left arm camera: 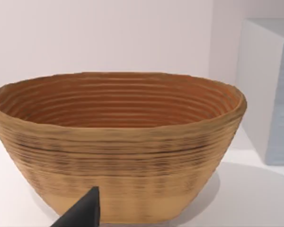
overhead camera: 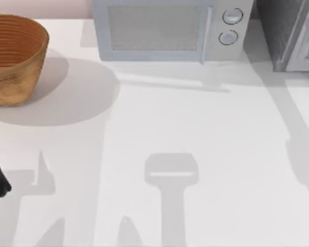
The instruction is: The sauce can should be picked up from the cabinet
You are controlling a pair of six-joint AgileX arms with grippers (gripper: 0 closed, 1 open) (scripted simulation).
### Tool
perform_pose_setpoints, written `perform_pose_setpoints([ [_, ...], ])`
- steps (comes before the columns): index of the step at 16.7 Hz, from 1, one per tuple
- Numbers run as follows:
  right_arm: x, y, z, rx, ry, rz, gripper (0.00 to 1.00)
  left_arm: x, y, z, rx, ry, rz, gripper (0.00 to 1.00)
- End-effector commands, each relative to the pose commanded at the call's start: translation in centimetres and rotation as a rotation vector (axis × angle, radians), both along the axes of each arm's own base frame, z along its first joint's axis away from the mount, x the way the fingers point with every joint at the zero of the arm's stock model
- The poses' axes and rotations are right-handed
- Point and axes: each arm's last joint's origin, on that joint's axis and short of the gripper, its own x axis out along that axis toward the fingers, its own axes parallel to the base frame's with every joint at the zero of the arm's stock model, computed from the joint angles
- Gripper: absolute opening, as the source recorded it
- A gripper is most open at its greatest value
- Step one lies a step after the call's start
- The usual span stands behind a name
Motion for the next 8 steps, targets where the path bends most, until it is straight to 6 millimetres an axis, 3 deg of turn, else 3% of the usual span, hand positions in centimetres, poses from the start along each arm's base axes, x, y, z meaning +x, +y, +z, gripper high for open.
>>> perform_pose_setpoints([
  [6,0.50,-0.04,-0.16,0.000,0.001,0.000,1.00,0.00,0.00,0.00,0.000,0.000,0.000,1.00],
  [8,0.50,-0.04,-0.16,0.000,0.001,0.000,0.85,0.00,0.00,0.00,0.000,0.000,0.000,1.00],
])
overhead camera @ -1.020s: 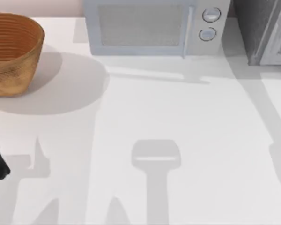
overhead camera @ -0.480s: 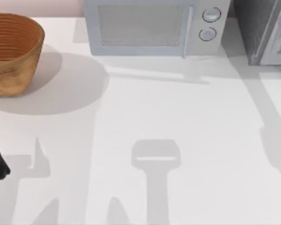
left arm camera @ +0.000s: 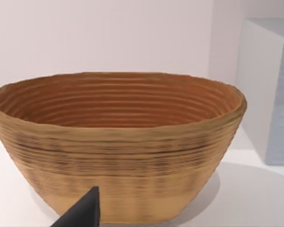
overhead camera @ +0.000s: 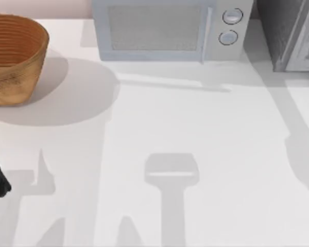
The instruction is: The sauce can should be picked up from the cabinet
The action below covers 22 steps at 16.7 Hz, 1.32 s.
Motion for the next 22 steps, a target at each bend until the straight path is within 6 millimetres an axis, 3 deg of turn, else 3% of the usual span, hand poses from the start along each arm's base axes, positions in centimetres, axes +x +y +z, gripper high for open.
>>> perform_pose_setpoints([
  [11,0.00,0.00,0.00,0.000,0.000,0.000,0.02,0.00,0.00,0.00,0.000,0.000,0.000,1.00],
  [22,-0.48,0.34,0.20,0.001,0.003,0.007,0.00,0.00,0.00,0.00,0.000,0.000,0.000,1.00],
])
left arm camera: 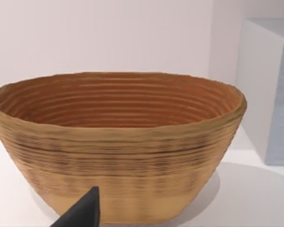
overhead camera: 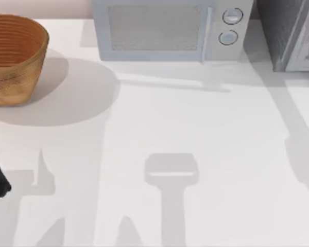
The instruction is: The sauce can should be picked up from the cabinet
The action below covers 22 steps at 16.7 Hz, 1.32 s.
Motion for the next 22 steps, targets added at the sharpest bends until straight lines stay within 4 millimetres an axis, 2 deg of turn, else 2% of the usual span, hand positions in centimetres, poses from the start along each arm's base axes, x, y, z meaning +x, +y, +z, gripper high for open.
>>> perform_pose_setpoints([
  [3,-2.9,0.4,1.5,-0.001,0.002,-0.001,0.00,0.0,0.0,0.0,0.000,0.000,0.000,1.00],
  [6,-7.5,0.6,3.4,0.000,0.001,-0.006,0.00,0.0,0.0,0.0,0.000,0.000,0.000,1.00],
  [10,-14.6,0.3,5.5,0.002,-0.008,-0.003,0.00,0.0,0.0,0.0,0.000,0.000,0.000,1.00],
  [12,-16.8,0.1,5.7,0.001,-0.005,-0.003,0.00,0.0,0.0,0.0,0.000,0.000,0.000,1.00],
  [14,-17.5,-0.1,5.8,0.000,-0.002,-0.004,0.00,0.0,0.0,0.0,0.000,0.000,0.000,1.00],
  [19,-17.8,-0.3,5.9,0.006,-0.013,-0.005,0.00,0.0,0.0,0.0,0.000,0.000,0.000,1.00],
  [22,-19.3,-1.2,5.8,0.018,-0.039,0.000,0.00,0.0,0.0,0.0,0.000,0.000,0.000,1.00],
])
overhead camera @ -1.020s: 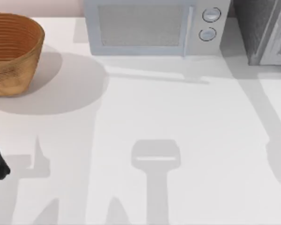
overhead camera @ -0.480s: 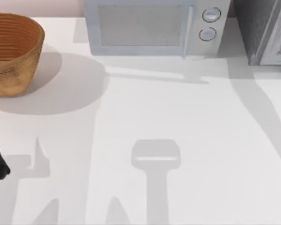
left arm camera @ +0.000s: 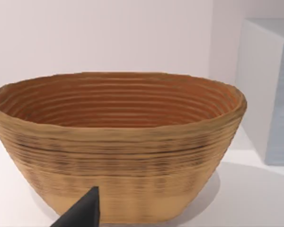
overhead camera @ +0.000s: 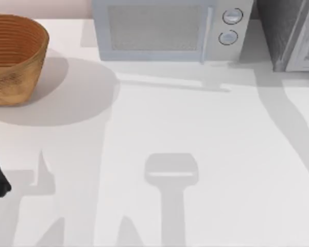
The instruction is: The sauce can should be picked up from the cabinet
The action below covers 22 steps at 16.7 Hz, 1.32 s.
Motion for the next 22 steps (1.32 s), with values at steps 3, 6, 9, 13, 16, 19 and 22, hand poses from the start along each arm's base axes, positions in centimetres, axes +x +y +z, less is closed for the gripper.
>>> perform_pose_setpoints([
  [3,-2.3,-1.5,-1.3,0.007,-0.021,0.002,0.00,0.0,0.0,0.0,0.000,0.000,0.000,1.00],
  [6,-4.5,-3.1,-4.8,-0.001,-0.006,0.001,0.00,0.0,0.0,0.0,0.000,0.000,0.000,1.00],
  [9,-6.2,-4.5,-11.2,-0.019,0.051,-0.001,0.00,0.0,0.0,0.0,0.000,0.000,0.000,1.00],
  [13,-8.6,-6.0,-22.3,-0.033,0.136,-0.002,0.00,0.0,0.0,0.0,0.000,0.000,0.000,1.00],
  [16,-10.2,-6.9,-30.3,-0.032,0.157,0.000,0.00,0.0,0.0,0.0,0.000,0.000,0.000,1.00],
  [19,-11.2,-7.4,-36.2,-0.026,0.121,0.002,0.00,0.0,0.0,0.0,0.000,0.000,0.000,1.00],
  [22,-11.6,-7.7,-39.6,-0.024,0.062,0.003,0.00,0.0,0.0,0.0,0.000,0.000,0.000,1.00],
])
